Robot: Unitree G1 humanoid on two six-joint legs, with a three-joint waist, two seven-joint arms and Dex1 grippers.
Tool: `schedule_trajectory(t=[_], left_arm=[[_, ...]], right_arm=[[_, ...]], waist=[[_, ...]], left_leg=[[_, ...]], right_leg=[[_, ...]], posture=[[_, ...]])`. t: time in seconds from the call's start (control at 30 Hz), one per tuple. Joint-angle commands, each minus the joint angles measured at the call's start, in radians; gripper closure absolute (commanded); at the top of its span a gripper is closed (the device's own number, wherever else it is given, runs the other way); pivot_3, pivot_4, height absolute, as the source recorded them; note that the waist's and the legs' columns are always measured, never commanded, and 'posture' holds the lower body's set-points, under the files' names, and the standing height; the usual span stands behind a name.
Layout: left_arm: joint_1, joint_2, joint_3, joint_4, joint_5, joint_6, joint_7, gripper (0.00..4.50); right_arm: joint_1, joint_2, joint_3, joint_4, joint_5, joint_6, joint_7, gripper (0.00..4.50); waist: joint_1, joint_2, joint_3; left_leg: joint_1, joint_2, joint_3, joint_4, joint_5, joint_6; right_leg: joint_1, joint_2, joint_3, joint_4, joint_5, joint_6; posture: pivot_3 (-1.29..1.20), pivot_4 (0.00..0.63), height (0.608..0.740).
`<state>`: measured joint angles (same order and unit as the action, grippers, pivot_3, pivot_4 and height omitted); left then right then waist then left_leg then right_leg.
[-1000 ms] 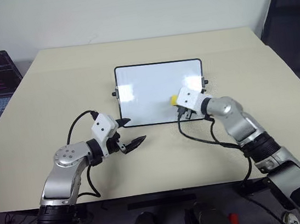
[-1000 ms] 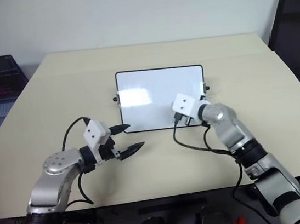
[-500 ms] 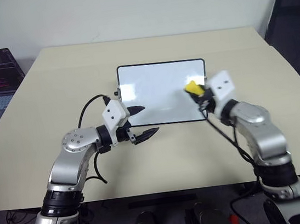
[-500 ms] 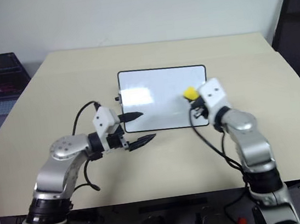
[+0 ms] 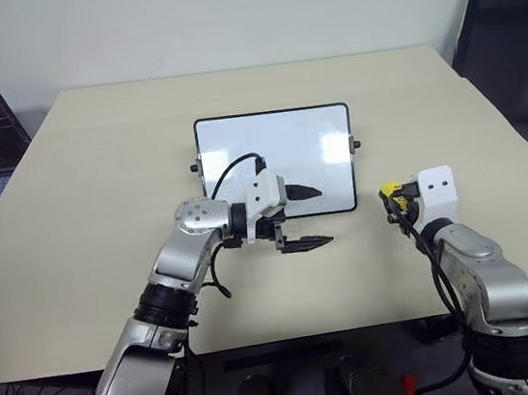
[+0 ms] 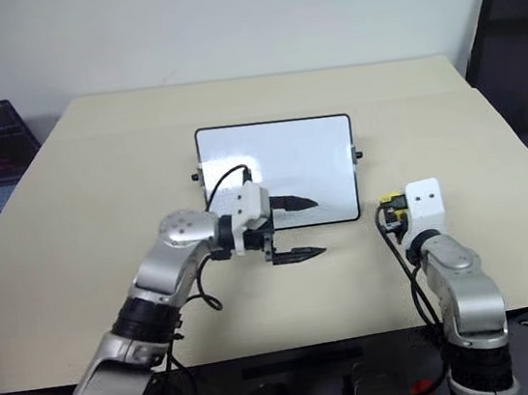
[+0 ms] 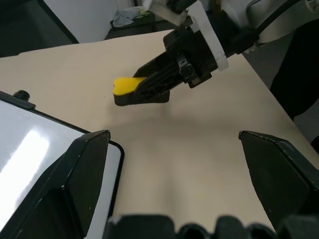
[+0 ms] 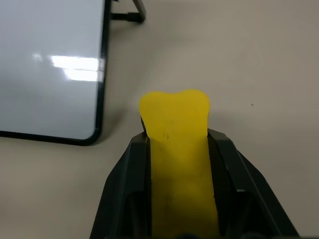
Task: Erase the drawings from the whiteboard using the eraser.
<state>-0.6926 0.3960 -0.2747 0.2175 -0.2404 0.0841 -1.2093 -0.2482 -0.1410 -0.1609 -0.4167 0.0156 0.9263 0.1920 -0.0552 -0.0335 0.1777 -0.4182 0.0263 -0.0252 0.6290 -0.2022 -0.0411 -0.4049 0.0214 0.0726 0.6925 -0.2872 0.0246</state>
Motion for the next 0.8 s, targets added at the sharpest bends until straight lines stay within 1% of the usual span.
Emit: schedule_trajectory(t=[0.03, 0.3, 0.37, 0.47, 0.5, 0.53, 0.57, 0.63, 0.73, 0.8], left_arm=[[-0.044, -0.023, -0.005, 0.023, 0.014, -0.051, -0.017, 0.00], [-0.058, -0.066, -0.011, 0.063, 0.049, -0.079, -0.002, 0.00], [-0.054, -0.066, -0.011, 0.065, 0.058, -0.078, 0.001, 0.00], [-0.054, -0.074, -0.010, 0.074, 0.069, -0.083, 0.005, 0.00], [-0.055, -0.077, -0.009, 0.077, 0.072, -0.084, 0.007, 0.00], [-0.056, -0.081, -0.009, 0.080, 0.075, -0.085, 0.009, 0.00], [-0.057, -0.083, -0.008, 0.084, 0.076, -0.086, 0.009, 0.00], [-0.058, -0.088, -0.007, 0.091, 0.081, -0.091, 0.012, 0.00], [-0.053, -0.095, 0.013, 0.096, 0.086, -0.092, 0.040, 0.00], [-0.033, -0.083, 0.044, 0.080, 0.085, -0.082, 0.087, 0.00]], right_arm=[[-0.033, -0.019, -0.034, 0.021, 0.012, -0.029, -0.025, 3.38], [-0.055, -0.055, -0.067, 0.121, 0.043, -0.063, -0.029, 3.38], [-0.055, -0.064, -0.063, 0.137, 0.049, -0.071, -0.027, 2.65], [-0.058, -0.080, -0.063, 0.155, 0.059, -0.083, -0.022, 1.74], [-0.059, -0.085, -0.063, 0.157, 0.062, -0.085, -0.020, 1.34], [-0.061, -0.088, -0.065, 0.153, 0.066, -0.085, -0.020, 0.98], [-0.062, -0.092, -0.067, 0.144, 0.070, -0.080, -0.018, 0.75], [-0.062, -0.099, -0.071, 0.127, 0.081, -0.079, -0.016, 0.02], [-0.058, -0.104, -0.084, 0.066, 0.112, -0.080, -0.006, 0.02], [-0.042, -0.115, -0.082, -0.021, 0.154, -0.081, 0.031, 0.02]], waist=[[0.001, 0.000, 0.000], [0.001, 0.000, 0.000], [0.000, 0.000, 0.000], [0.001, 0.000, 0.000], [0.001, 0.000, 0.000], [0.001, 0.000, 0.000], [0.001, 0.000, 0.000], [0.001, 0.000, 0.000], [0.001, 0.000, 0.000], [0.001, 0.000, 0.000]], left_leg=[[0.000, 0.000, 0.000, 0.000, 0.000, 0.000], [-0.001, 0.000, -0.001, -0.001, 0.000, 0.000], [-0.001, 0.000, 0.000, -0.001, 0.000, 0.000], [-0.001, 0.000, 0.000, -0.001, 0.000, 0.000], [-0.001, 0.000, 0.000, -0.001, 0.000, 0.000], [-0.001, 0.000, 0.000, -0.001, 0.000, 0.000], [-0.001, 0.000, 0.000, -0.001, 0.000, 0.000], [-0.001, 0.000, 0.000, -0.001, 0.000, 0.000], [-0.001, 0.000, -0.001, -0.001, 0.000, 0.000], [-0.001, 0.000, -0.001, -0.001, 0.000, 0.000]], right_leg=[[0.000, 0.000, 0.000, 0.000, 0.000, 0.000], [0.000, -0.001, -0.001, -0.002, 0.000, 0.000], [0.000, -0.001, 0.000, -0.002, 0.000, 0.000], [0.000, -0.001, 0.000, -0.002, 0.000, 0.000], [0.000, -0.001, 0.000, -0.002, 0.000, 0.000], [0.000, -0.001, 0.000, -0.002, 0.000, 0.000], [0.000, -0.001, 0.000, -0.002, 0.000, 0.000], [0.000, -0.001, 0.000, -0.002, 0.000, 0.000], [0.000, -0.001, 0.000, -0.002, 0.000, 0.000], [0.000, -0.001, 0.000, -0.002, 0.000, 0.000]], posture=[[0.00, 0.150, 0.740], [0.00, 0.150, 0.740], [0.00, 0.150, 0.740], [0.00, 0.150, 0.740], [0.00, 0.150, 0.740], [0.00, 0.150, 0.740], [0.00, 0.150, 0.740], [0.00, 0.150, 0.740], [0.00, 0.150, 0.740], [0.00, 0.150, 0.740]])
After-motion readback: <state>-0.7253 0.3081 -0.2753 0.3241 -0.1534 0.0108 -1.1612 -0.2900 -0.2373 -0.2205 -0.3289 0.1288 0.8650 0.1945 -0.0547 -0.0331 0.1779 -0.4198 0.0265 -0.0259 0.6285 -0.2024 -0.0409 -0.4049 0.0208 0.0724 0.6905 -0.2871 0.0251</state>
